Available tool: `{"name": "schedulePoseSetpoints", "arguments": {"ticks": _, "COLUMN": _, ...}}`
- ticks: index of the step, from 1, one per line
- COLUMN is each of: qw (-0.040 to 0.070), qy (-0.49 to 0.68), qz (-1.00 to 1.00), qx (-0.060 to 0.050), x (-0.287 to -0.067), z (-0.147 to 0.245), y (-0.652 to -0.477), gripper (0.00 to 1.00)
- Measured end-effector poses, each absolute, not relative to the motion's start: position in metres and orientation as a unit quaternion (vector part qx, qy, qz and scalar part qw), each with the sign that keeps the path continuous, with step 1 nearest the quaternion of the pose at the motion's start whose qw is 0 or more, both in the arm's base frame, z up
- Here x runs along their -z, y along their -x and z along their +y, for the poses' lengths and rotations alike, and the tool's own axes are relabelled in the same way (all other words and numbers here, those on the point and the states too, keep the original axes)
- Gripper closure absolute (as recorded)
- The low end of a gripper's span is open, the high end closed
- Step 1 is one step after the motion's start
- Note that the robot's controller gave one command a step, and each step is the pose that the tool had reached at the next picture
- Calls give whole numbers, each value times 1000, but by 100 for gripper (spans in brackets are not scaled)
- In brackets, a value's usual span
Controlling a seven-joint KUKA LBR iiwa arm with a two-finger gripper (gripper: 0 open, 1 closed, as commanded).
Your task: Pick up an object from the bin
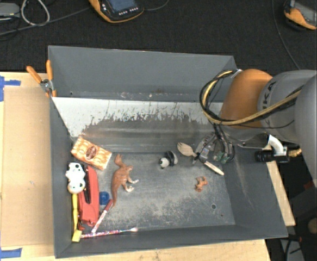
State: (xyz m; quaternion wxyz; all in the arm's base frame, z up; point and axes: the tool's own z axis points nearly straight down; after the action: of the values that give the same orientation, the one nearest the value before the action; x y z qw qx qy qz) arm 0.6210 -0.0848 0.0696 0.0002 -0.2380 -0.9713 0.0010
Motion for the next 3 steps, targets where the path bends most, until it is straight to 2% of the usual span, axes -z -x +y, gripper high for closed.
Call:
{"name": "schedulePoseSetpoints", "arguments": {"ticks": 1, "qw": 0, "qy": 238, "qz": -971, "qx": -1, "x": -70, "z": -85, "y": -621, "gripper": 100}}
{"name": "schedulePoseSetpoints", "arguments": {"ticks": 2, "qw": 1, "qy": 238, "qz": -971, "qx": -1, "x": -84, "z": -85, "y": -620, "gripper": 100}}
{"name": "schedulePoseSetpoints", "arguments": {"ticks": 3, "qw": 5, "qy": 237, "qz": -971, "qx": -1, "x": -129, "z": -85, "y": -618, "gripper": 100}}
